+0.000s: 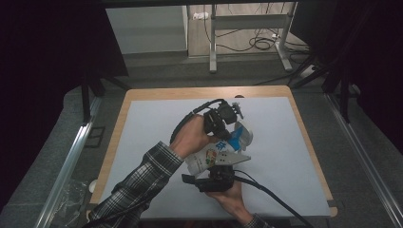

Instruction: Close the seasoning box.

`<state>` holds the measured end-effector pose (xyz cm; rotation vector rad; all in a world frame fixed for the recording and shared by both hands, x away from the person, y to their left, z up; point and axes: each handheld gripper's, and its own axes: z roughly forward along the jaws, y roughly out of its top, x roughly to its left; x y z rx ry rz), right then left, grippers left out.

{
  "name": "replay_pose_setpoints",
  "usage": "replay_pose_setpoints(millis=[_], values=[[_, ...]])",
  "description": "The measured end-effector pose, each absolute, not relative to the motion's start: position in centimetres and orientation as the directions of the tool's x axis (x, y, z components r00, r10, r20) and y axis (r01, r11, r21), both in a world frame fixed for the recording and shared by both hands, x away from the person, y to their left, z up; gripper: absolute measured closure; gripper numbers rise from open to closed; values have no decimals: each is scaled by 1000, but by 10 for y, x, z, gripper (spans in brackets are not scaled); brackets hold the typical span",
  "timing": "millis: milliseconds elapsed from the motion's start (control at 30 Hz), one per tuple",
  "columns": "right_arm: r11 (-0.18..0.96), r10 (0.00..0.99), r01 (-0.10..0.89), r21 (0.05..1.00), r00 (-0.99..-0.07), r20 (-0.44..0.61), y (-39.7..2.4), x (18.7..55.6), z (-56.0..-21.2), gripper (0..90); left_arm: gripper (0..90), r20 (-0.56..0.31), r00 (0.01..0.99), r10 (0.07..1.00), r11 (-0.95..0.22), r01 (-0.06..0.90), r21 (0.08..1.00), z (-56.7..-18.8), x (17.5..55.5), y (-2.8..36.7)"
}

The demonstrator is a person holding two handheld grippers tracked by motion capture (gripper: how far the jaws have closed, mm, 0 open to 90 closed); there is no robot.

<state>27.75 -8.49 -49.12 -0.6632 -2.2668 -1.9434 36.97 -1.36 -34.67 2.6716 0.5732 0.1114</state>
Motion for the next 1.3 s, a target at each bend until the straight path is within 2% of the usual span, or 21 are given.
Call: replay_pose_setpoints(millis=[1300], values=[[90, 261, 373, 923, -904, 340, -85, 278, -490, 370, 900, -9, 914, 406, -836, 375, 400, -347, 371, -14]])
